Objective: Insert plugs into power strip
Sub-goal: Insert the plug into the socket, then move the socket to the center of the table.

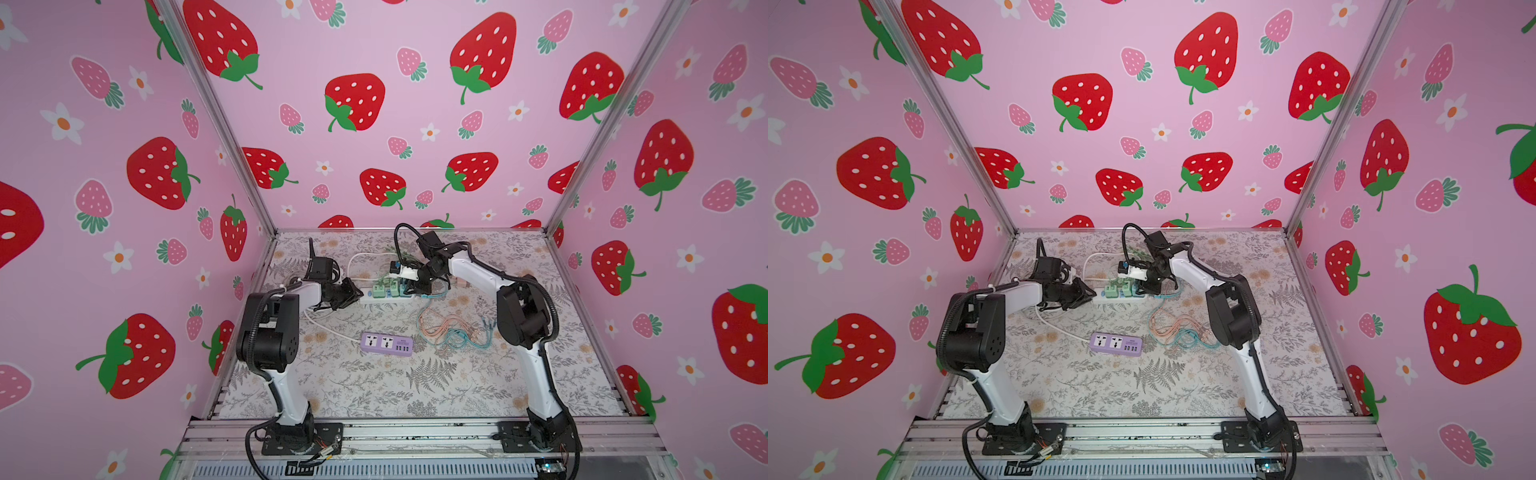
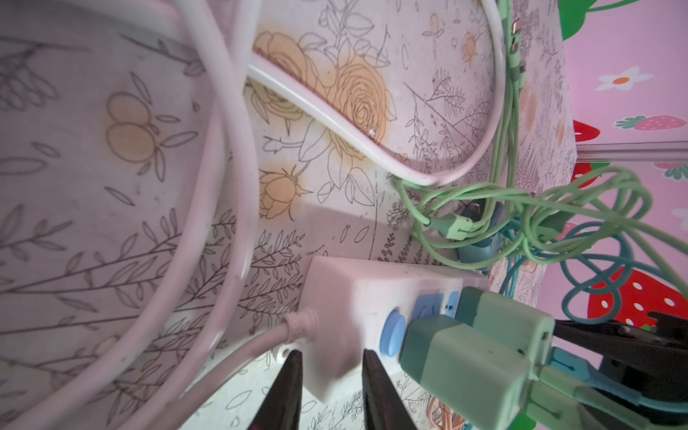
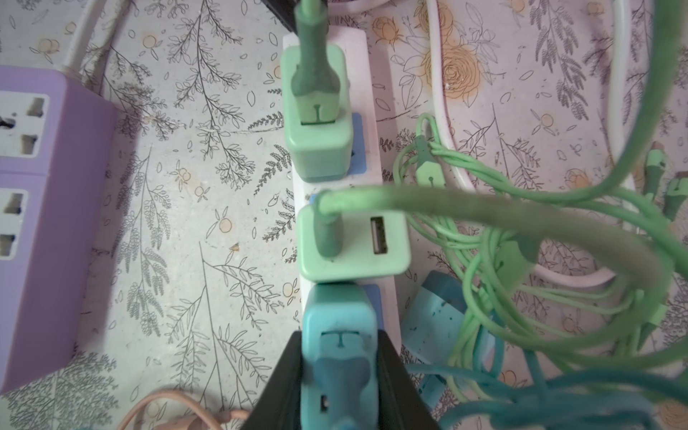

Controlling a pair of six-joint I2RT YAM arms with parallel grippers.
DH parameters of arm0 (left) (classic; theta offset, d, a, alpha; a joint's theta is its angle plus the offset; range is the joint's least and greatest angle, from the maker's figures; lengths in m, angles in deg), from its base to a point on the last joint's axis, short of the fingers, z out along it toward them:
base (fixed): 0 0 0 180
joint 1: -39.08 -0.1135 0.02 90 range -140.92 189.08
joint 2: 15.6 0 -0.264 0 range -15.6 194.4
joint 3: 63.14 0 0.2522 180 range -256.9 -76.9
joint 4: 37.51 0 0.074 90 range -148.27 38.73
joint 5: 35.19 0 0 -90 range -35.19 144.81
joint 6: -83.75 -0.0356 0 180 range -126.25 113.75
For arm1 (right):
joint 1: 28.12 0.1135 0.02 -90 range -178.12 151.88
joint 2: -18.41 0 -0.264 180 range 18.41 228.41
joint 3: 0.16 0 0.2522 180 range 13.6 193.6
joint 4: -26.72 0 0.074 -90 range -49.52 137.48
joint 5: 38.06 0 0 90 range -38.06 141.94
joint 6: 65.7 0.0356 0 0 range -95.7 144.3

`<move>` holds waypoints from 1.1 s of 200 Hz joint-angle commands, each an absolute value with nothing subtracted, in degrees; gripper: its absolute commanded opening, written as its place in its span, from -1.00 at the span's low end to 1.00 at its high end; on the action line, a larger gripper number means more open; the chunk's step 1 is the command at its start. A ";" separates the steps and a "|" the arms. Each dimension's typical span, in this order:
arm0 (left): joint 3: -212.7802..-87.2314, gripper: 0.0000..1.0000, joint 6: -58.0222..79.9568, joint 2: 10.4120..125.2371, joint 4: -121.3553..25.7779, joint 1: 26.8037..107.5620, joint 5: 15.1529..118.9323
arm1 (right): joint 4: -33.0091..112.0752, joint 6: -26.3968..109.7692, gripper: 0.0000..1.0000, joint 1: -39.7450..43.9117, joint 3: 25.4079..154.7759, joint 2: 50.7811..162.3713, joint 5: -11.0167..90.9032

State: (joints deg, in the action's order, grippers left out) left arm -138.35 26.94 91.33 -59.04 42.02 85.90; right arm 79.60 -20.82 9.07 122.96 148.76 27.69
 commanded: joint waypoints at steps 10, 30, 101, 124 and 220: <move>-140.16 -0.39 26.31 91.80 -60.14 41.80 86.72 | 84.20 -21.85 -1.00 8.71 119.42 157.32 40.41; -140.32 -0.39 26.28 92.04 -59.97 41.82 87.03 | 83.03 -21.41 -1.00 8.87 118.33 156.39 38.72; -137.28 -0.37 26.05 87.47 -61.22 40.06 85.80 | 81.95 -21.23 -1.00 14.64 114.61 152.34 37.26; -135.51 -0.37 25.48 84.18 -62.94 38.22 85.07 | 80.94 -21.14 -1.00 15.94 113.23 150.70 35.80; -133.35 -0.33 24.89 79.86 -64.73 36.34 84.17 | 79.28 -21.08 -0.99 17.19 110.54 145.94 32.09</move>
